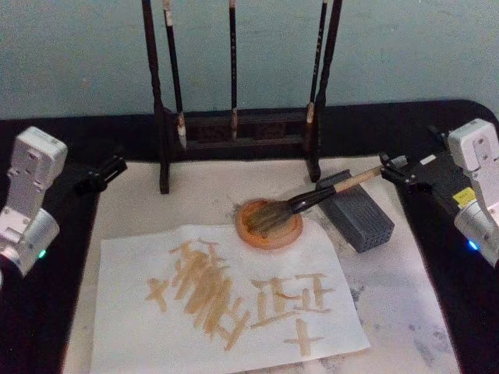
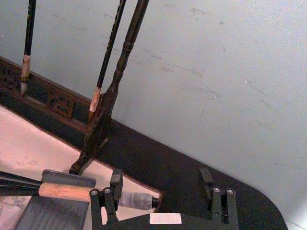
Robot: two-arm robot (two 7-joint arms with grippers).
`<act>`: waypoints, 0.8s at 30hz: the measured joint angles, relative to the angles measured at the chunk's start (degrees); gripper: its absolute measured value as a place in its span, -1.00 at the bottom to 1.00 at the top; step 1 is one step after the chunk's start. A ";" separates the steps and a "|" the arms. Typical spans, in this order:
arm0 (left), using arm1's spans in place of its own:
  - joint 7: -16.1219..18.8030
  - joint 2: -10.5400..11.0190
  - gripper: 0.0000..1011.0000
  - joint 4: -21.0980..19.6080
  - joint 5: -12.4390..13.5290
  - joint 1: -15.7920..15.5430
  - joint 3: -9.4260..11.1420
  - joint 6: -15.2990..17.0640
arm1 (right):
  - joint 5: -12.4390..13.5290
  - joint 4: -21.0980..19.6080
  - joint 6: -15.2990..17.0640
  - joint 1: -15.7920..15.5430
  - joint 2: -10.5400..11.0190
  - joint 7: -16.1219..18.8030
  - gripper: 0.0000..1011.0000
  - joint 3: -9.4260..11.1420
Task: Pick up the brush from the inkstone, write on the paper, then place the brush back to its original position.
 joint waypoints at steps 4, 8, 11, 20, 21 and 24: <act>0.00 0.00 0.98 0.00 0.00 0.00 0.00 0.00 | 0.00 0.00 0.00 0.00 0.00 0.00 0.99 0.00; 0.00 0.00 0.98 0.00 0.00 0.00 0.00 0.00 | 0.00 0.00 0.00 0.00 0.00 0.00 0.99 0.00; 0.00 0.00 0.98 0.00 0.00 0.00 0.00 0.00 | 0.00 0.00 0.00 0.00 0.00 0.00 0.99 0.00; 0.00 0.00 0.98 0.00 0.00 0.00 0.00 0.00 | 0.00 0.00 0.00 0.00 0.00 0.00 0.99 0.00; 0.00 0.00 0.98 0.00 0.00 0.00 0.00 0.00 | 0.00 0.00 0.00 0.00 0.00 0.00 0.99 0.00; 0.00 0.00 0.98 0.00 0.00 0.00 0.00 0.00 | 0.00 0.00 0.00 0.00 0.00 0.00 0.99 0.00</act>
